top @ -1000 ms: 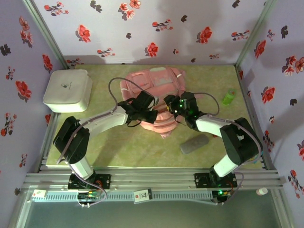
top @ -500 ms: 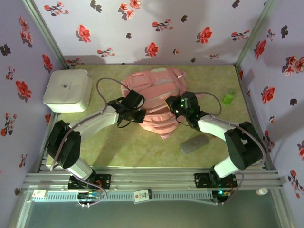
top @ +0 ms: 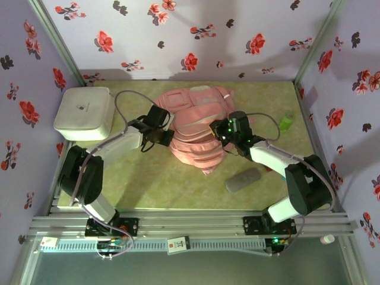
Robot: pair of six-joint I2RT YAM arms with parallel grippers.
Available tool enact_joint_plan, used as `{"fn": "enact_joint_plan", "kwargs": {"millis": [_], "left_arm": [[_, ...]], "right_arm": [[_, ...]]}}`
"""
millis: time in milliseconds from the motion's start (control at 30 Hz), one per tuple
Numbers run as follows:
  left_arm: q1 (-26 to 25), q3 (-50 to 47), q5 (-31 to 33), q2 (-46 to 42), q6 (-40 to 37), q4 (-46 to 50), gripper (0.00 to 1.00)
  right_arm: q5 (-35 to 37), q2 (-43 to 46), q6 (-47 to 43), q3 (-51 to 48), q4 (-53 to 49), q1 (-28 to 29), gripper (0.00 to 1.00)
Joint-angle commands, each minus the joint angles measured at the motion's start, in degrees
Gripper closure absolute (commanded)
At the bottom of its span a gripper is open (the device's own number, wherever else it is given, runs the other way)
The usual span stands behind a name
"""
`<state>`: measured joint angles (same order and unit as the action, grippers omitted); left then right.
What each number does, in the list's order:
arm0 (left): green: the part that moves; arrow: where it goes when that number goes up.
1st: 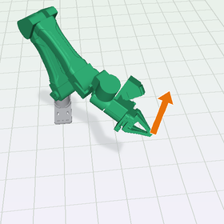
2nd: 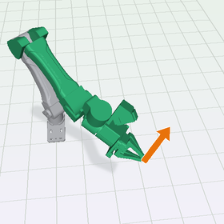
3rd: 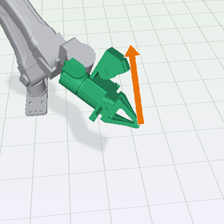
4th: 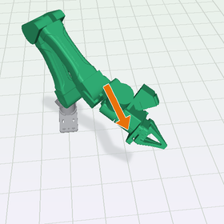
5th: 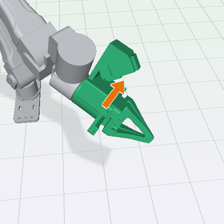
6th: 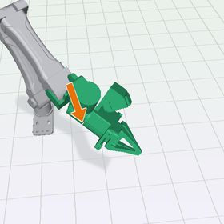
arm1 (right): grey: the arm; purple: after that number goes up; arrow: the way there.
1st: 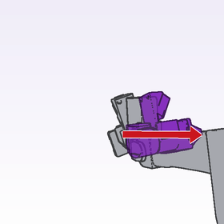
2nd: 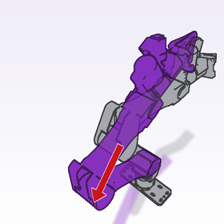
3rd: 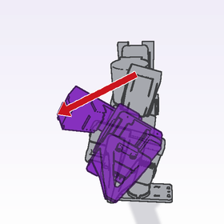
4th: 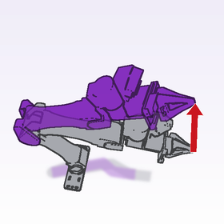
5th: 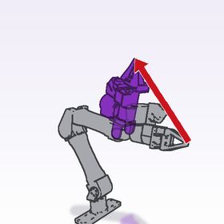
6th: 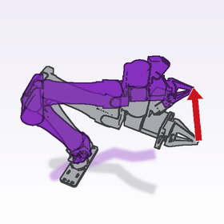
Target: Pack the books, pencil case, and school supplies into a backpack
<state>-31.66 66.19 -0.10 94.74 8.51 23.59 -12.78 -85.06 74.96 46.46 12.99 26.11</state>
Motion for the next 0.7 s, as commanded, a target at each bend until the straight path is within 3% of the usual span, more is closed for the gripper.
{"fn": "enact_joint_plan", "kwargs": {"millis": [0, 333, 533, 600, 667], "left_arm": [[4.1, 2.7, 4.3, 2.1, -4.1, -5.7, 1.0], [8.7, 5.3, 3.8, 5.2, -2.9, -7.6, 1.0], [13.3, 2.6, 4.7, 4.0, 3.2, -7.9, 1.0], [14.2, 1.3, 4.8, 3.2, 4.7, -8.0, 1.0], [14.9, 0.1, 4.9, 2.0, 6.5, -7.6, 1.0]], "right_arm": [[2.8, 0.3, -3.7, 2.9, -3.1, -2.3, 0.87], [-2.2, -7.0, -5.7, 7.7, 0.2, -2.4, 0.86], [-6.4, -15.8, -7.8, 16.4, 0.3, 0.1, 0.83], [-6.0, -17.5, -9.3, 19.7, -2.5, 1.2, 0.79], [-3.9, -18.2, -11.3, 22.3, -7.5, 1.8, 0.68]]}}
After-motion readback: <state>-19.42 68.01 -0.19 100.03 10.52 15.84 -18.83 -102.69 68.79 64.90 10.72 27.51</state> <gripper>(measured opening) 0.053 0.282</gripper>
